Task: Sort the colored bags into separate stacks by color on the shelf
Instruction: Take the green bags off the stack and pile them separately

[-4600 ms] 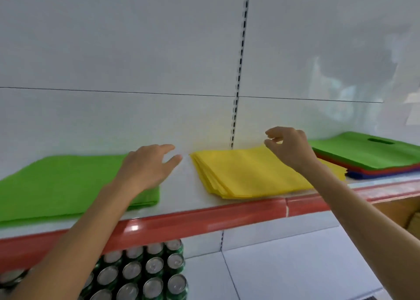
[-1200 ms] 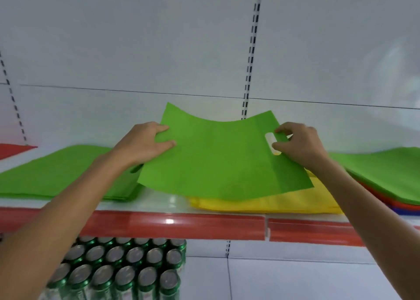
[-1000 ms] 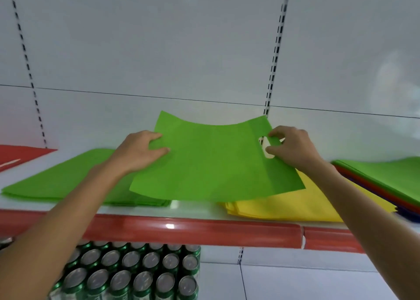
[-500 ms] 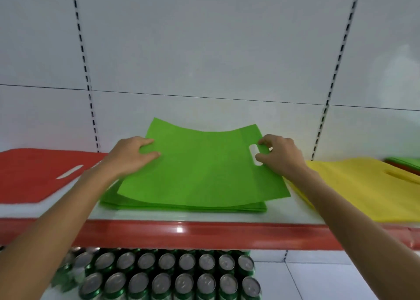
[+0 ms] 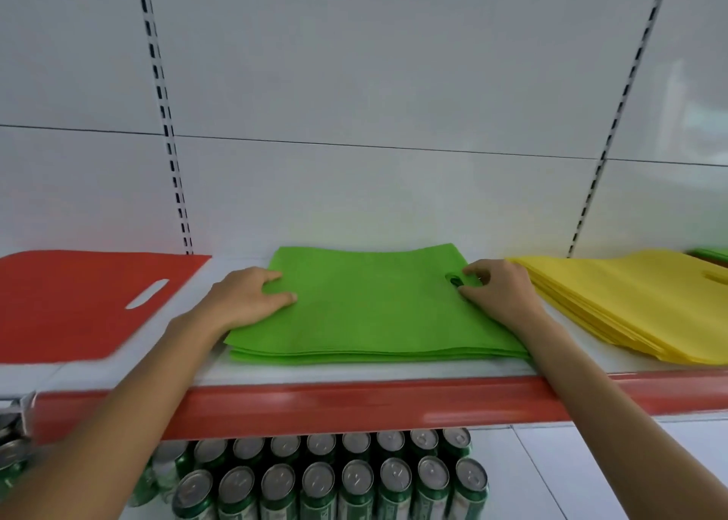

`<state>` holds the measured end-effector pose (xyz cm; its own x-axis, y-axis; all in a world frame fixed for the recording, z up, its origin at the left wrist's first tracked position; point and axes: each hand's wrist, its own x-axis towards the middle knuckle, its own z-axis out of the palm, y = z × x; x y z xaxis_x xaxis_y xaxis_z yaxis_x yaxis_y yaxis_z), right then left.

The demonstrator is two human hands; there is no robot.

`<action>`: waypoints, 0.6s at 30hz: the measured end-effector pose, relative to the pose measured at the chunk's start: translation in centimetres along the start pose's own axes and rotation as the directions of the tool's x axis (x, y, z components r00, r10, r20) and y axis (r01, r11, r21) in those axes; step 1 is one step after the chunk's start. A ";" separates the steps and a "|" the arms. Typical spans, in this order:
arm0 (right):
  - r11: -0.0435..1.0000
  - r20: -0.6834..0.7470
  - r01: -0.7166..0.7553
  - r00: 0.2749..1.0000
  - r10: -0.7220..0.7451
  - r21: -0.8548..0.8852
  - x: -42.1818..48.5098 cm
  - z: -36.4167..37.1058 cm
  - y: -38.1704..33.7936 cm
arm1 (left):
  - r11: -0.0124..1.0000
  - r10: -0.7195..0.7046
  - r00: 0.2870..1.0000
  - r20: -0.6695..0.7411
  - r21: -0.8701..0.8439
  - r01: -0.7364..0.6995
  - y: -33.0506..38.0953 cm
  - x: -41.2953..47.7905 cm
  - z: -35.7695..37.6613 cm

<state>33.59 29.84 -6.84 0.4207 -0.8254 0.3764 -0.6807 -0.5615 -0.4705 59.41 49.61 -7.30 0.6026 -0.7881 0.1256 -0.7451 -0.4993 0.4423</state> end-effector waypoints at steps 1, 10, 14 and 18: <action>1.000 -0.002 0.006 1.000 -0.006 -0.006 0.0 0.1 0.1 | 1.000 0.001 1.000 0.000 0.011 -0.001 -0.1 0.0 0.2; 1.000 0.059 -0.028 0.998 0.028 0.011 0.3 0.3 0.8 | 0.991 0.001 1.000 0.008 0.133 -0.002 0.2 0.4 0.4; 1.000 0.127 -0.020 0.992 0.020 0.001 0.3 0.0 0.5 | 0.957 -0.035 0.998 0.048 0.288 0.019 0.7 0.0 -0.3; 0.999 0.085 0.034 0.996 -0.035 0.015 1.1 -1.9 -0.4 | 0.948 0.065 0.998 -0.007 0.313 -0.059 4.9 -0.4 -1.4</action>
<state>33.21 29.25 -4.69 0.4941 -0.8070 0.3234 -0.6571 -0.5902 -0.4689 55.87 48.00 -3.92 0.5551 -0.8162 0.1603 -0.8315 -0.5392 0.1337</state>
